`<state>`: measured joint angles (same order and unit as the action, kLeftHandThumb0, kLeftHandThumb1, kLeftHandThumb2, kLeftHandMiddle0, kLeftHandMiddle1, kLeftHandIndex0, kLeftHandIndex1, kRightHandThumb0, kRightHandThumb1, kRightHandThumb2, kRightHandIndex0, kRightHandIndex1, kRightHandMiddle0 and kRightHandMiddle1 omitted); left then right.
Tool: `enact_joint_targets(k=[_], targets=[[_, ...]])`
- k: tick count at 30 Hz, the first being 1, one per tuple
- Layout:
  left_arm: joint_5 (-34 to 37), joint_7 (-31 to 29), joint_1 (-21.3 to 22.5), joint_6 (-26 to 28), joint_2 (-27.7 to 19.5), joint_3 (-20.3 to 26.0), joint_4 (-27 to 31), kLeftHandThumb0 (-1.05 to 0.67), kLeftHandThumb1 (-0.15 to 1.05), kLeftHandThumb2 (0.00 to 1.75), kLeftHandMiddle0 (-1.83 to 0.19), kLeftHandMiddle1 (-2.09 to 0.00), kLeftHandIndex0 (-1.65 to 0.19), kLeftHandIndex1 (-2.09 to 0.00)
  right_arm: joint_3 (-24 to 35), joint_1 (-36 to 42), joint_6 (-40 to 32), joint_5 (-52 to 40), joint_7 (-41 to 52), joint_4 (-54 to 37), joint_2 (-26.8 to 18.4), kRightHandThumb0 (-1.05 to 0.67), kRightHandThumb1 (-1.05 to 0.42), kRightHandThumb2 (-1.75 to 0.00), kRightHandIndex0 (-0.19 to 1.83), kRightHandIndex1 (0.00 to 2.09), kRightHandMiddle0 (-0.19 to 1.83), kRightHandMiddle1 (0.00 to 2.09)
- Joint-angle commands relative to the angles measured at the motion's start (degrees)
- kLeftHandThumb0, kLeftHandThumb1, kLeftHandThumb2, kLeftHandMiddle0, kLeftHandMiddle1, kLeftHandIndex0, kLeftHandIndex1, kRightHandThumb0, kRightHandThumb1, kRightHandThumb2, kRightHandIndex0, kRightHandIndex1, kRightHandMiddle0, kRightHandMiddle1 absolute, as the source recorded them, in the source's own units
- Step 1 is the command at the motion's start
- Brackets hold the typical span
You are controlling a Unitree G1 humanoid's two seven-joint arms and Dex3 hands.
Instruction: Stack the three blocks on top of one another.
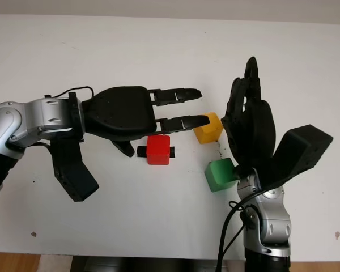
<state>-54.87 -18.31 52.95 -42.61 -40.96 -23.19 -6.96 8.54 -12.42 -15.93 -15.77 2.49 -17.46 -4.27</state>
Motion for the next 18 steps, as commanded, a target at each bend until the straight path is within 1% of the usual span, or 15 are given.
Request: enact_joint_targets(k=[1,3,5,6,8,9,10,12,13,15,18], targets=[[2.9,-3.0,-0.3,1.0,-1.8,1.7,1.2,-0.72,0.86,0.05,0.19,0.00,0.19,0.00,0.3,0.6,-0.1,0.1,-0.1,-1.2,-0.3,-0.70,-1.05,-0.71,-0.19,0.00,-0.19,0.00],[7.2,-5.4,-0.4,1.7,-2.8,3.2,0.4,-0.84,0.87,0.06,0.19,0.00,0.19,0.00,0.3,0.6,-0.2,0.0,-0.3,-1.2,-0.2,-0.70,-1.05,-0.72,-0.19,0.00,-0.19,0.00],[10.6,-6.3,-0.8,2.4,-3.1,4.4,-0.5,-0.88,0.87,0.06,0.19,0.00,0.19,0.00,0.4,0.6,-0.1,-0.1,-0.3,-1.1,-0.2,-0.70,-1.05,-0.72,-0.19,0.00,-0.19,0.00],[13.7,-7.5,-1.2,4.1,-2.8,5.6,-1.6,-0.91,0.90,0.07,0.19,0.00,0.19,0.00,0.4,0.6,0.0,-0.2,-0.1,-1.0,-0.2,-0.70,-1.05,-0.72,-0.19,0.00,-0.19,0.00],[19.4,-10.4,-1.9,7.5,-2.6,7.2,-3.2,-0.97,1.00,0.12,0.19,0.00,0.19,0.00,0.3,0.6,0.1,0.0,-0.1,-1.0,-0.2,-0.70,-1.05,-0.72,-0.19,0.00,-0.19,0.00],[23.9,-11.7,-2.5,9.2,-2.0,8.5,-5.0,-0.98,1.02,0.14,0.19,0.00,0.19,0.00,0.2,0.6,0.1,0.0,-0.1,-1.0,-0.3,-0.70,-1.05,-0.72,-0.19,0.00,-0.19,0.00],[28.3,-12.8,-3.0,10.6,-1.3,9.7,-6.8,-1.00,1.04,0.34,0.19,0.00,0.19,0.00,0.2,0.6,0.0,0.0,-0.1,-1.1,-0.3,-0.70,-1.05,-0.72,-0.19,0.00,-0.19,0.00],[34.6,-13.9,-3.8,11.8,-0.2,11.6,-9.7,-0.99,1.04,0.50,0.19,0.00,0.19,0.00,0.2,0.6,-0.2,-0.2,0.0,-1.1,-0.3,-0.70,-1.05,-0.72,-0.19,0.00,-0.19,0.00],[39.6,-14.5,-4.9,12.0,1.1,13.4,-12.4,-0.98,1.05,0.54,0.19,0.00,0.19,0.00,0.2,0.6,-0.1,-0.2,0.1,-1.1,-0.3,-0.70,-1.05,-0.72,-0.19,0.00,-0.19,0.00],[47.5,-15.1,-7.0,12.0,3.4,16.6,-16.8,-0.94,1.05,0.58,0.19,0.00,0.19,0.00,0.3,0.6,0.0,-0.2,0.1,-1.1,-0.3,-0.70,-1.05,-0.71,-0.19,0.00,-0.19,0.00],[55.0,-14.2,-10.5,12.5,7.1,20.6,-21.2,-0.94,1.05,0.64,0.19,0.00,0.19,0.00,0.5,0.5,-0.1,-0.3,-0.1,-1.0,-0.1,-0.70,-1.05,-0.70,-0.19,0.00,-0.19,0.00]])
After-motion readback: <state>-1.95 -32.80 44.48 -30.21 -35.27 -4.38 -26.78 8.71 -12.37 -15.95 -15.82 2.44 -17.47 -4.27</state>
